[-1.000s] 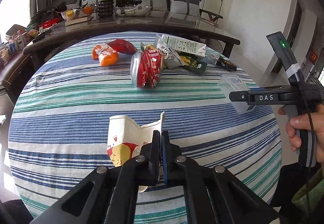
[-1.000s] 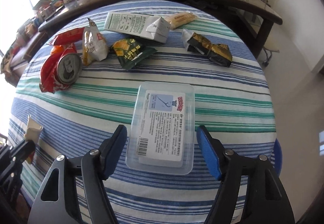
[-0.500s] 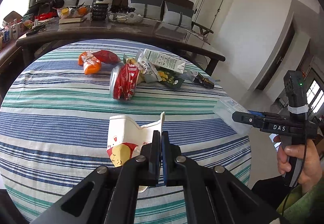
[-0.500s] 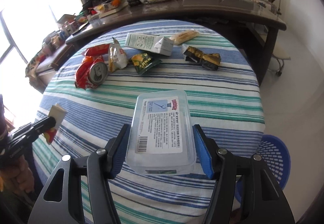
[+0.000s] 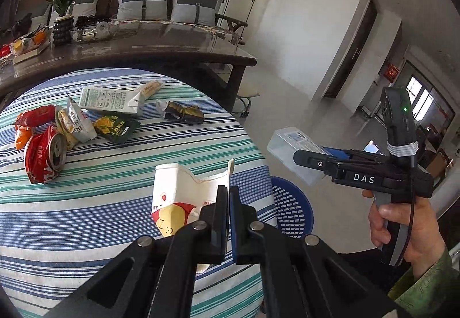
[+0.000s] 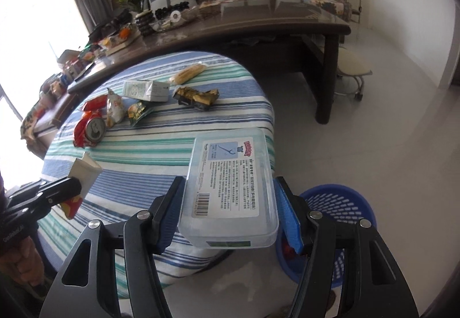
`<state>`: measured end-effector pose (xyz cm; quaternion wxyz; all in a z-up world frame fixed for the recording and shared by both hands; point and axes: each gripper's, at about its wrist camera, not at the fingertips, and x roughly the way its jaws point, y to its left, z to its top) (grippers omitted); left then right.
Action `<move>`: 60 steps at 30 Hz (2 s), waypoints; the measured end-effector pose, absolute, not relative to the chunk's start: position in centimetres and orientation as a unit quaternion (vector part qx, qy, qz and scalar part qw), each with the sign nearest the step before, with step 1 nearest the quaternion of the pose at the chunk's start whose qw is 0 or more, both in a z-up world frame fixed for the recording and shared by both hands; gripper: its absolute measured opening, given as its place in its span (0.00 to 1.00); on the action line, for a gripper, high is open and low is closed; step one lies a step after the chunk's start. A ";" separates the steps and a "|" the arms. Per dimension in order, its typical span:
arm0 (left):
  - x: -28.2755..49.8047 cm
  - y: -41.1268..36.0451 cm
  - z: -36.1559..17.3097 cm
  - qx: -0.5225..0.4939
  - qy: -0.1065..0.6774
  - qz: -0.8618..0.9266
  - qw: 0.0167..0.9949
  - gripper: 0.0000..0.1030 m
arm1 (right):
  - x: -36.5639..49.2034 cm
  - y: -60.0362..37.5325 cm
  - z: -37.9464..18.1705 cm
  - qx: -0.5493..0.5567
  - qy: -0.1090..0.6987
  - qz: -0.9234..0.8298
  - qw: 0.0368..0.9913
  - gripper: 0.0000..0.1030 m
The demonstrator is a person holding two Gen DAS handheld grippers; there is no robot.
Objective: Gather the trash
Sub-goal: 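Carry the paper cup and clear box to the blue basket, lowering the cup inside, then open the left tool over the basket while the right tool releases the clear box inside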
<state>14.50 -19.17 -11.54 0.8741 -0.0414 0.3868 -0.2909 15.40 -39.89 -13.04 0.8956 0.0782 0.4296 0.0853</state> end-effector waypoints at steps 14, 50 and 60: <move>17.2 -34.9 -14.3 -0.025 0.439 -0.382 0.813 0.02 | 14.0 -54.1 -19.0 0.149 0.464 -0.036 0.873 0.61; 19.1 -45.2 -20.6 0.047 0.436 -0.393 0.808 0.54 | 14.0 -62.9 -19.3 0.270 0.415 -0.100 0.863 0.91; 14.4 -37.3 -17.2 0.067 0.418 -0.367 0.828 0.62 | 14.8 -58.4 -16.1 0.157 0.389 -0.138 0.897 0.98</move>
